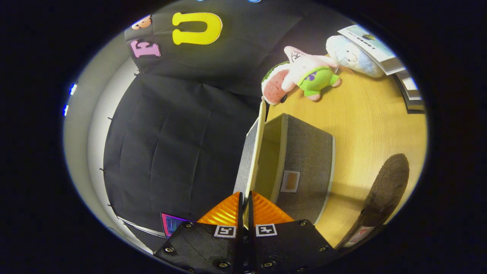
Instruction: Open the storage box then place both shoes into the box .Put the left shoe in first, then the right shoe, with the right side of both shoes facing outward in a uniform manner.
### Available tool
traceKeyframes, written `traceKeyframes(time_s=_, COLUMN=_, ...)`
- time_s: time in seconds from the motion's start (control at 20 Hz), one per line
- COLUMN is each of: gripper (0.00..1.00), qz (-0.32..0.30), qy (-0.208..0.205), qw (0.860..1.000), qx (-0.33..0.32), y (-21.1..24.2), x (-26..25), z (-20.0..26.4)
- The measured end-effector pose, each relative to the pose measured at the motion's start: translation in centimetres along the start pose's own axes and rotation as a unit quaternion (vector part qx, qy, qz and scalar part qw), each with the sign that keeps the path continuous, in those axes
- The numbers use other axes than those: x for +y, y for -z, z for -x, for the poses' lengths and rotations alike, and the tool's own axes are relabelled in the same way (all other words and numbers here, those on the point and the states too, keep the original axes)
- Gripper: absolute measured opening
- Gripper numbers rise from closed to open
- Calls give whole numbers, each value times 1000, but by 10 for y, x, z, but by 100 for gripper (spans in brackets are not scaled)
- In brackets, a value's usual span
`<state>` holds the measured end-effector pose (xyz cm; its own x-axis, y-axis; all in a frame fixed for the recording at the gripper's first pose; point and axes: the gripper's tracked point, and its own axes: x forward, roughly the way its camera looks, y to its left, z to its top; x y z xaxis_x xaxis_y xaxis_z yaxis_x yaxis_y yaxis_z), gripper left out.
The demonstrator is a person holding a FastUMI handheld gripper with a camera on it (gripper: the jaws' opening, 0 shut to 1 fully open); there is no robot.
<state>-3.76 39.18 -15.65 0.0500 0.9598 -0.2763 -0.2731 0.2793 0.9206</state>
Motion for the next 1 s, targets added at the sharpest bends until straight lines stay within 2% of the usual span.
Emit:
traceKeyframes(time_s=0.1, gripper=5, qz=13, qy=8, qw=1000, qx=-1, y=-4, x=12, z=-2)
traceKeyframes(time_s=0.5, gripper=4, qz=41, qy=-21, qw=999, qx=-8, y=-18, x=96, z=-36)
traceKeyframes(time_s=0.8, gripper=4, qz=57, qy=-52, qw=997, qx=15, y=-13, x=152, z=-95)
traceKeyframes(time_s=1.0, gripper=4, qz=63, qy=-58, qw=996, qx=32, y=-1, x=172, z=-139)
